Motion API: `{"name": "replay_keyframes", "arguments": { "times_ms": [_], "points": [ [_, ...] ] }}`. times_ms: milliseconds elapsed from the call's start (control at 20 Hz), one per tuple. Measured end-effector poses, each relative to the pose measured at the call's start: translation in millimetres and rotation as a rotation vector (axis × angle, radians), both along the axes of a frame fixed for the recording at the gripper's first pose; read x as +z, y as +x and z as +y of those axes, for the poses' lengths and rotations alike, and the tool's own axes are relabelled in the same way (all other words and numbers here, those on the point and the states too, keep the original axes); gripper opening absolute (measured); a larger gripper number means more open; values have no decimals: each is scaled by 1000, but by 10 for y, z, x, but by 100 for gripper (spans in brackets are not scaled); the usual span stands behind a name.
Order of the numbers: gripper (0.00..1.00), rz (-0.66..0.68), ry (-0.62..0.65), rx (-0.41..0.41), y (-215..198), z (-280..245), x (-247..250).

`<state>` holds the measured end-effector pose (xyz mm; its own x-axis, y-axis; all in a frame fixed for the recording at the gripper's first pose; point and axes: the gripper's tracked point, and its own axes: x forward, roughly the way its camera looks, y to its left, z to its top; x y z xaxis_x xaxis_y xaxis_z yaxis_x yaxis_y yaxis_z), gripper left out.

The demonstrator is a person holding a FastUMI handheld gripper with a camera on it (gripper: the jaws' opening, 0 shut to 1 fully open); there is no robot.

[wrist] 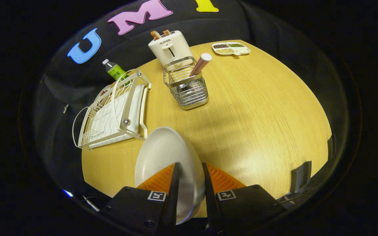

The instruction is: Take the plate from the dish rack, then take the spoon from the basket and place it into the plate.

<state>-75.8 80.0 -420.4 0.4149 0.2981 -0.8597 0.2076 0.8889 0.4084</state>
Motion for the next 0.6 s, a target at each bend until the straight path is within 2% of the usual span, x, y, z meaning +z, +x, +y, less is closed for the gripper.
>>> {"name": "replay_keyframes", "arguments": {
  "times_ms": [100, 200, 250, 450, 550, 600],
  "points": [
    [48, 17, -86, 16, -3, -126, -90],
    [48, 23, -170, 30, -2, -294, -142],
    [46, 19, -180, 28, 18, -326, -111],
    [52, -48, -179, 33, 123, -478, 161],
    [55, -115, -155, 44, 194, -533, 444],
    [61, -161, -139, 51, 256, -547, 633]
  ]
}}
